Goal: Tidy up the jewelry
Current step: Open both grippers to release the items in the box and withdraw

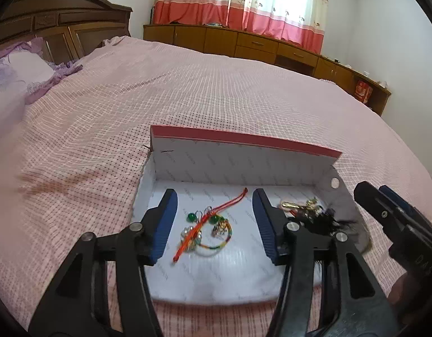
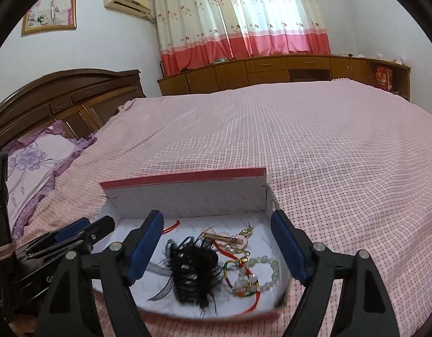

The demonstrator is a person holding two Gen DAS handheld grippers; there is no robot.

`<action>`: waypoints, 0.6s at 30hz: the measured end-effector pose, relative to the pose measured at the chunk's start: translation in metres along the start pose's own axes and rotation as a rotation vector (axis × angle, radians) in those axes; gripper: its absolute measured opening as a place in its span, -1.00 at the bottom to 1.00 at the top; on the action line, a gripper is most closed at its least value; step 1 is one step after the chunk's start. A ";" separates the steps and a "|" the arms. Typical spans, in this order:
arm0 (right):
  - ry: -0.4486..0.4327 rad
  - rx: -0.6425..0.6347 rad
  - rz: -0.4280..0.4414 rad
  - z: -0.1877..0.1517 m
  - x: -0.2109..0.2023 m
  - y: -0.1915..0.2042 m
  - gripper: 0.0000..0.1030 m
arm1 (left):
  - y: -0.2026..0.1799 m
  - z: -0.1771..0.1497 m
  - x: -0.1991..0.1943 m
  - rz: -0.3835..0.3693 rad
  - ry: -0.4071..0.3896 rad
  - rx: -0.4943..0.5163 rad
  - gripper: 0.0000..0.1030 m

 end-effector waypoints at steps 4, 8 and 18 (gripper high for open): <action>-0.019 -0.001 0.003 -0.004 -0.025 0.004 0.56 | -0.006 -0.005 -0.021 0.012 -0.009 0.031 0.02; -0.022 0.005 0.009 -0.011 -0.045 0.008 0.56 | -0.007 -0.009 -0.039 0.002 -0.013 0.032 0.06; -0.054 -0.009 0.011 -0.031 -0.092 0.016 0.56 | -0.009 -0.028 -0.077 -0.009 -0.028 0.009 0.12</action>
Point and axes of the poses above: each gripper's, at about its wrist camera, not at the fingertips, and x roughly the way its jaws point, y to its left, z to its top, the point moved 7 cm from there along x, roughly the way its jaws point, and after that the axes turned 4 degrees about y, right-handed, at the moved point
